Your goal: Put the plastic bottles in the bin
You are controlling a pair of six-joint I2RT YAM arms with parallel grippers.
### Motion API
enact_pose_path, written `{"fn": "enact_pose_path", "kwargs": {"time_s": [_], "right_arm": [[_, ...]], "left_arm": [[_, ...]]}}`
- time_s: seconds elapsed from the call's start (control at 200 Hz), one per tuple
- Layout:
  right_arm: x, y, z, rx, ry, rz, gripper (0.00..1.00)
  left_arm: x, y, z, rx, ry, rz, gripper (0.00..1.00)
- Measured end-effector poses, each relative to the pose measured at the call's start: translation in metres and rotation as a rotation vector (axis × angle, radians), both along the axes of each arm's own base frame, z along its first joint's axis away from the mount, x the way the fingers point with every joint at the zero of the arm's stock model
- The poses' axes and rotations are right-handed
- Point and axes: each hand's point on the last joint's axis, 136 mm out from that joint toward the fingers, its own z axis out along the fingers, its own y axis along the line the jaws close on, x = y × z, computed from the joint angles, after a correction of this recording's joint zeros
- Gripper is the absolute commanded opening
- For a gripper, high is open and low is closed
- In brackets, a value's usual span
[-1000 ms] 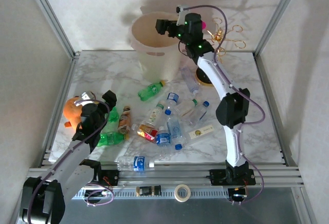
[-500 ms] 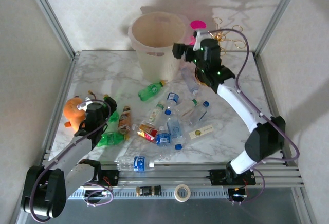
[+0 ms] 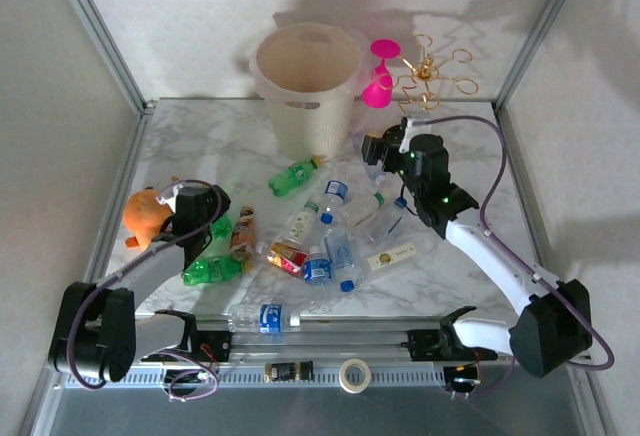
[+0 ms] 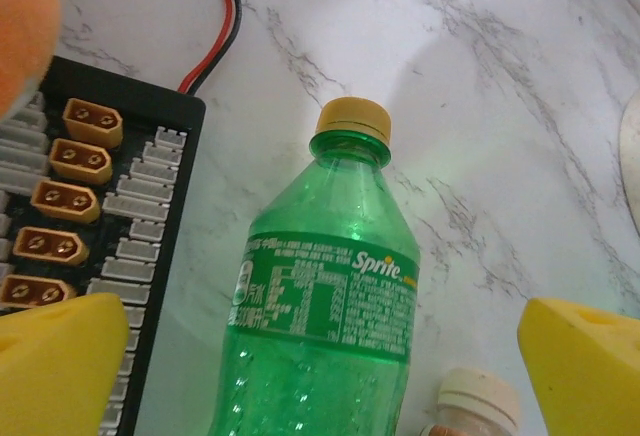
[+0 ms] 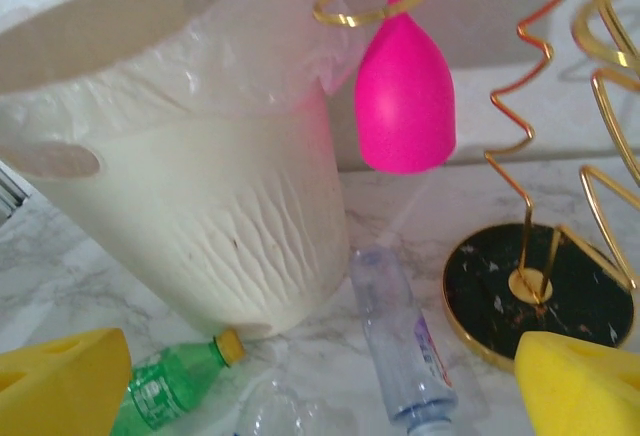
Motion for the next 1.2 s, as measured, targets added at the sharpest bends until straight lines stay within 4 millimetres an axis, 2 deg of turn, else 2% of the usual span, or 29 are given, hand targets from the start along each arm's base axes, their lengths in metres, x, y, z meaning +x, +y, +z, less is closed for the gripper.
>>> {"fn": "enact_pose_path", "kwargs": {"time_s": [0.215, 0.426, 0.701, 1.027, 1.202], "right_arm": [[-0.007, -0.008, -0.032, 0.009, 0.054, -0.02, 0.99], [-0.003, -0.005, -0.039, 0.042, 0.067, -0.031, 0.99], [0.006, -0.001, -0.069, 0.033, 0.141, -0.043, 0.99], [0.007, -0.003, -0.07, 0.034, 0.143, -0.056, 0.99], [0.008, -0.005, -0.07, 0.03, 0.14, -0.069, 0.99]], "left_arm": [[0.008, -0.003, -0.018, 0.005, 0.073, -0.006, 0.97], [0.013, -0.01, -0.036, 0.023, 0.139, -0.032, 0.9], [0.027, -0.021, -0.041, 0.097, 0.168, -0.067, 0.84], [0.034, -0.02, -0.044, 0.136, 0.179, -0.067, 0.74], [0.036, -0.022, -0.043, 0.141, 0.175, -0.074, 0.59]]}}
